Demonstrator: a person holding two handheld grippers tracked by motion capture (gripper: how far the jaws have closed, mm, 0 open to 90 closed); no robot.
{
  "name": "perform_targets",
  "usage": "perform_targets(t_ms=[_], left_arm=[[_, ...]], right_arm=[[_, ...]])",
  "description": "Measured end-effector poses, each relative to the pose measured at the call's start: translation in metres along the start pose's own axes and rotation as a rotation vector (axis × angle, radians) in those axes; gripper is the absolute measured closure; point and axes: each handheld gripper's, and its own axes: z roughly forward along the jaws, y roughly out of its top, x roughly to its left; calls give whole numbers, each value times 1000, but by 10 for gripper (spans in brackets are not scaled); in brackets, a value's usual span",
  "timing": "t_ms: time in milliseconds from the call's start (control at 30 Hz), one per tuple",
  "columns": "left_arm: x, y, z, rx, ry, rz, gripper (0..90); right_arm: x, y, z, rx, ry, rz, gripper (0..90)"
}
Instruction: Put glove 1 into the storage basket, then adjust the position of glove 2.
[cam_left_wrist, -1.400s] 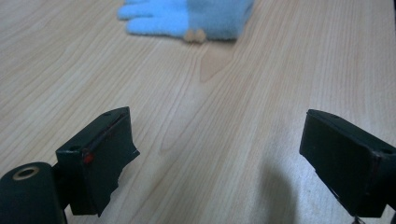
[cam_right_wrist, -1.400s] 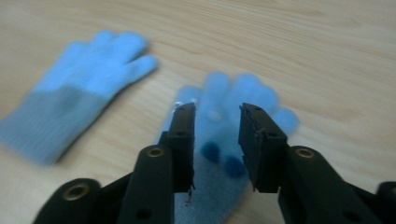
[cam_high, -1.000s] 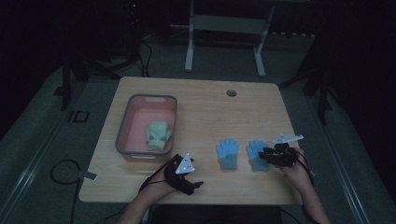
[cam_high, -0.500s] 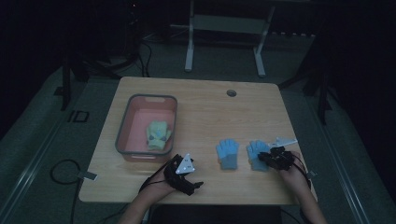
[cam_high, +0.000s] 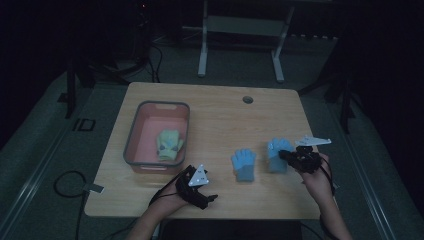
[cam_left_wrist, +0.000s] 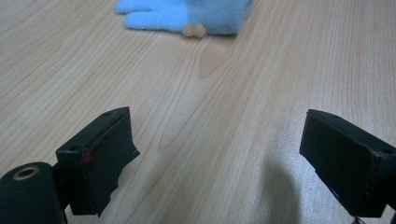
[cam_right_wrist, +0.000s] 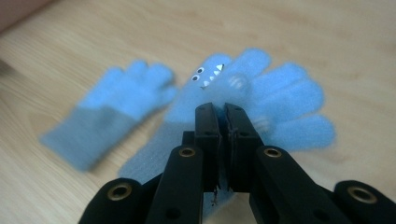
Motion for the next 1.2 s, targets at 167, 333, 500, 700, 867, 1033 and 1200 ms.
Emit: perform_targets(t_ms=[167, 333, 500, 700, 867, 1033, 1200], left_arm=[[-1, 0, 0, 1, 0, 3, 102], [-1, 0, 0, -3, 0, 4, 102], [-1, 0, 0, -2, 1, 4, 102], [-1, 0, 0, -2, -1, 4, 102], [-1, -1, 0, 0, -4, 5, 102], [0, 0, 0, 1, -2, 7, 102], [-1, 0, 0, 3, -3, 2, 103]], right_arm=[[16, 22, -12, -53, 30, -47, 853], [26, 33, -14, -77, 77, -67, 853], [41, 42, -9, -81, 124, -98, 852], [60, 46, 6, -78, 198, -122, 851], [69, 41, 23, -30, 221, -141, 850], [70, 33, 39, 16, 248, -140, 848], [69, 23, 56, 72, 263, -144, 845]])
